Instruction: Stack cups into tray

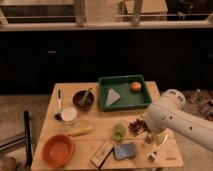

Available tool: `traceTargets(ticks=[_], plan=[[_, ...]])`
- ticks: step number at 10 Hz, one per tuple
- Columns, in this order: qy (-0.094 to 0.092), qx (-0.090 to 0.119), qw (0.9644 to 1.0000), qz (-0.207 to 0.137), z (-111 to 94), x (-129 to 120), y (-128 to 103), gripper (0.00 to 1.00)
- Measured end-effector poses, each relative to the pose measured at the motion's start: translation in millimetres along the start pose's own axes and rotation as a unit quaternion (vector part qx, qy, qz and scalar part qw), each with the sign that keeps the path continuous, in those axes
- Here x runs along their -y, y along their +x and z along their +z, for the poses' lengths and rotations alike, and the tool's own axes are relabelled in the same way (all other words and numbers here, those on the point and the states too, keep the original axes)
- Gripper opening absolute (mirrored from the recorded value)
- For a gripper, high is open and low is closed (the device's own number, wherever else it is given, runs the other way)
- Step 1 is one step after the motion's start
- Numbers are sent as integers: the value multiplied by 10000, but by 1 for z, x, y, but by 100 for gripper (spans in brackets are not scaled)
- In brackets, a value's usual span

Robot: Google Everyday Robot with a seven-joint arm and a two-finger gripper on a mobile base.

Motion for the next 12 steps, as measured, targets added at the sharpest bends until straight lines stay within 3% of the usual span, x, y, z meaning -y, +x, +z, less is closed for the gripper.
traceTargets(ticks=[4,5,7,10,12], plan=[[-66,131,9982,-576,16,-6,21,80],[-60,163,9969,-771,19,-7,23,80],[14,276,9908,-1325,21,-12,27,80],[130,479,9725,-2273,24,-18,26,80],[94,595,9547,-2914,28,-21,24,80]])
